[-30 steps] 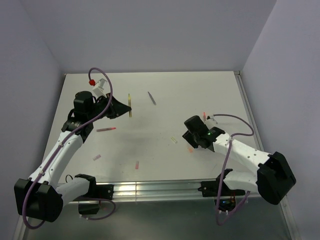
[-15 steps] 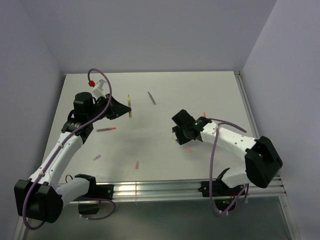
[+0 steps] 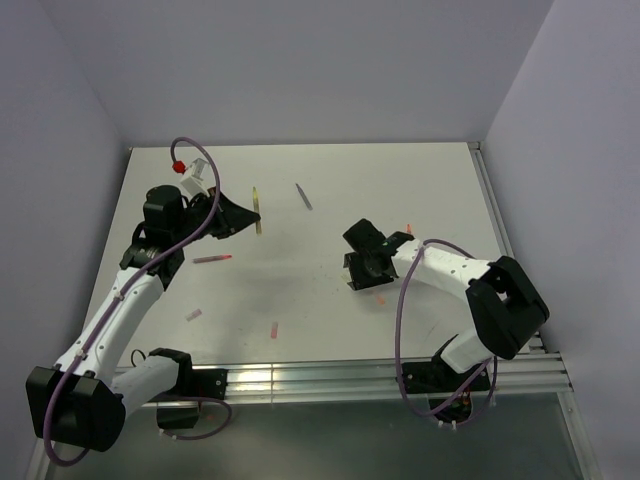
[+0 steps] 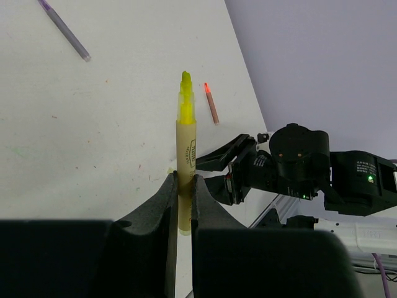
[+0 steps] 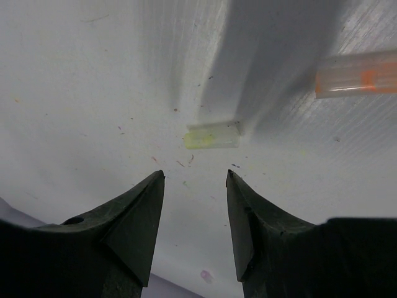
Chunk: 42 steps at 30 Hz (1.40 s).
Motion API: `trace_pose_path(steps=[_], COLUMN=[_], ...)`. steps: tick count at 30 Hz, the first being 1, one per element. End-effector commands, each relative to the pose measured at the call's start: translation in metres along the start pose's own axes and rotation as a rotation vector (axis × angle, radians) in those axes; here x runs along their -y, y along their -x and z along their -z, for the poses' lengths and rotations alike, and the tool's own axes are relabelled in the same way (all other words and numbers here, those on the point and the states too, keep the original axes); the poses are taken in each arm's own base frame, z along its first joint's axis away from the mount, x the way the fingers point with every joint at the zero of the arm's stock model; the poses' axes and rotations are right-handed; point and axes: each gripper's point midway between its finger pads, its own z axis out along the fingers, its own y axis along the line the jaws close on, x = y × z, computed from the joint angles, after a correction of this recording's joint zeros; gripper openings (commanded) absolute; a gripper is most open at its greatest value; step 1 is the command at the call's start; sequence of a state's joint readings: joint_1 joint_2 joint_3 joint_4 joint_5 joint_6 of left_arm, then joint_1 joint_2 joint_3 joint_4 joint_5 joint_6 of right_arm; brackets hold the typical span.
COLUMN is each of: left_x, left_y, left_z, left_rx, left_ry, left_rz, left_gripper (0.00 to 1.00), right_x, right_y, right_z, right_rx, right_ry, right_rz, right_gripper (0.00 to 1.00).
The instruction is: Insert the pens into the pen caps
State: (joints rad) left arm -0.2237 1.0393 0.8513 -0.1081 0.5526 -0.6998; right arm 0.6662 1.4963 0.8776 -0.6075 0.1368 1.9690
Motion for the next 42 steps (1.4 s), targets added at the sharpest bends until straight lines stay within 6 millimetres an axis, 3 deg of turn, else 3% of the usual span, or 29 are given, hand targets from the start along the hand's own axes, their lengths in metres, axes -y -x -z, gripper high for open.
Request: trace_pose_path(steps=[1, 12, 28, 42], left_x=[0.009, 0.009, 0.008, 0.007], left_y=[0.011, 0.012, 0.012, 0.011], left_z=[0.003, 0.003, 0.002, 0.002], left_rx=[0.045, 0.049, 0.046, 0.044], left_ry=[-0.032, -0.030, -0.029, -0.026], left_rz=[-0.036, -0.038, -0.037, -0.036], left_gripper=[0.00, 0.00, 0.00, 0.00], right_x=[-0.004, 0.008, 0.008, 0.007], right_y=[0.005, 0.007, 0.008, 0.016], right_z=[-0.002, -0.017, -0.033, -0.036], right_rx=[0.003, -0.020, -0.037, 0.003], right_ry=[0.002, -0.033, -0.067, -0.105], right_rz=[-0.122, -0.174, -0.221, -0.204], right_gripper=[0.53, 0.53, 0.53, 0.48])
